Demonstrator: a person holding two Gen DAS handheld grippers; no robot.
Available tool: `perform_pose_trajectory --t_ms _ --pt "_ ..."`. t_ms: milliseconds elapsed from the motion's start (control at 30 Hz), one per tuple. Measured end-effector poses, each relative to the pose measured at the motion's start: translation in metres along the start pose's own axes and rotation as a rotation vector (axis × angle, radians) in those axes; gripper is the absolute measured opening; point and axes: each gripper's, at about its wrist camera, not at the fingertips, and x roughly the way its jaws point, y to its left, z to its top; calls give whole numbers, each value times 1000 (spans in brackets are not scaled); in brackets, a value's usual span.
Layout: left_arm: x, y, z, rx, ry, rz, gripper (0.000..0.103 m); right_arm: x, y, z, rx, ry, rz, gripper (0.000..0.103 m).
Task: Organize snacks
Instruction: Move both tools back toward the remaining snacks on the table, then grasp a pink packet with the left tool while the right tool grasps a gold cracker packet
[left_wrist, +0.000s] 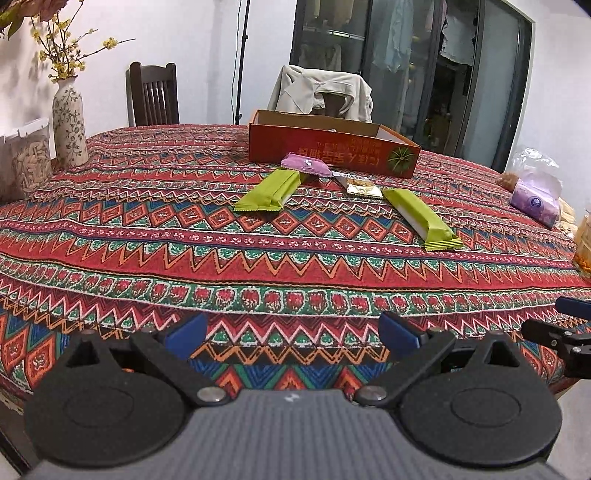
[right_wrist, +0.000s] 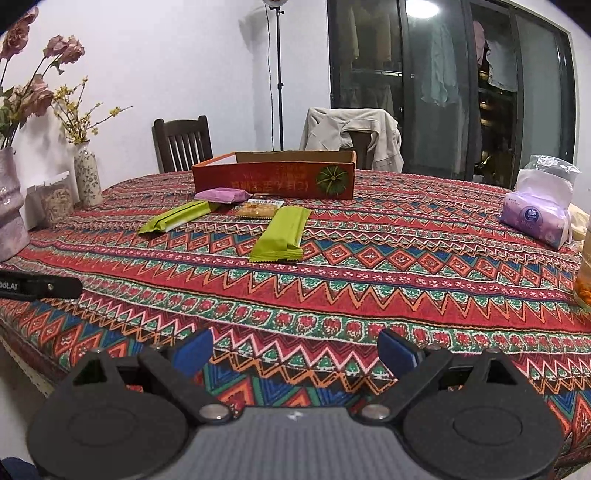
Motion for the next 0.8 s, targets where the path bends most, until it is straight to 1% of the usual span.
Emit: perform_pose_trajectory --t_ms 300,533,800 --pt "9 3 4 -12 15 -2 101 10 5 6 -7 12 4 96" --pt "21 6 14 -15 20 -9 101 21 5 13 -7 17 7 96" --pt "45 8 30 -19 28 -21 101 46 7 27 -14 38 22 96"
